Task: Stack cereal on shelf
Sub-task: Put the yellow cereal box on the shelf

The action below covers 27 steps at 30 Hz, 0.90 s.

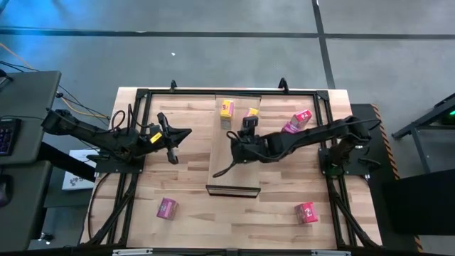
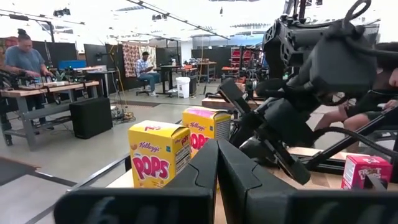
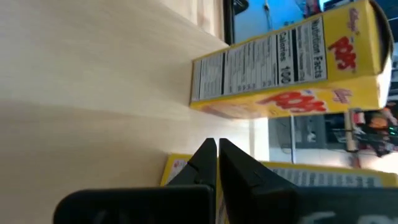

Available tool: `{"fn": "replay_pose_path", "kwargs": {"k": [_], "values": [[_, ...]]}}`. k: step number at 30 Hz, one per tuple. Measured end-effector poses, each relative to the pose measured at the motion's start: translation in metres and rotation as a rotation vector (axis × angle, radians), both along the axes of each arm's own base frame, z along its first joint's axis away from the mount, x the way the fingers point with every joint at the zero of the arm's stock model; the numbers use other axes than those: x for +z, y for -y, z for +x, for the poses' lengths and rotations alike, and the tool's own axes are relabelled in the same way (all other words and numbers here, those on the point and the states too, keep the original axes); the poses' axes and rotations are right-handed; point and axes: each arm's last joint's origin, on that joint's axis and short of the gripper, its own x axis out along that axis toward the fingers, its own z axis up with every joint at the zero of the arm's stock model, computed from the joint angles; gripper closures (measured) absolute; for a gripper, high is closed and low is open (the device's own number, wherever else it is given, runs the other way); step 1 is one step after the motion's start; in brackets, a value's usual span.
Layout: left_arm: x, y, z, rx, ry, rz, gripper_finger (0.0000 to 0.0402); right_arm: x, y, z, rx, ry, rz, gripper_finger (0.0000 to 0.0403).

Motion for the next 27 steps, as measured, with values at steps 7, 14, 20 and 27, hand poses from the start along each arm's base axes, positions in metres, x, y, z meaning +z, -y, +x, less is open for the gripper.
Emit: {"fn": "replay_pose_path", "kwargs": {"k": [7,14,20,27], "values": [[0.000,0.000,0.000,0.000,-0.005,0.003,0.0401,0.015,-0.006,-0.003,0.083,0.078,0.117,0.0403],[0.000,0.000,0.000,0.000,-0.004,0.002,0.0401,0.039,-0.025,-0.023,0.153,0.195,0.294,0.0403],[-0.001,0.000,0.000,-0.002,-0.006,0.001,0.0401,0.012,-0.045,-0.053,0.200,0.300,0.366,0.0403],[0.000,0.000,0.000,-0.002,0.000,0.000,0.0401,-0.016,-0.040,-0.091,0.159,0.426,0.448,0.0403]]}}
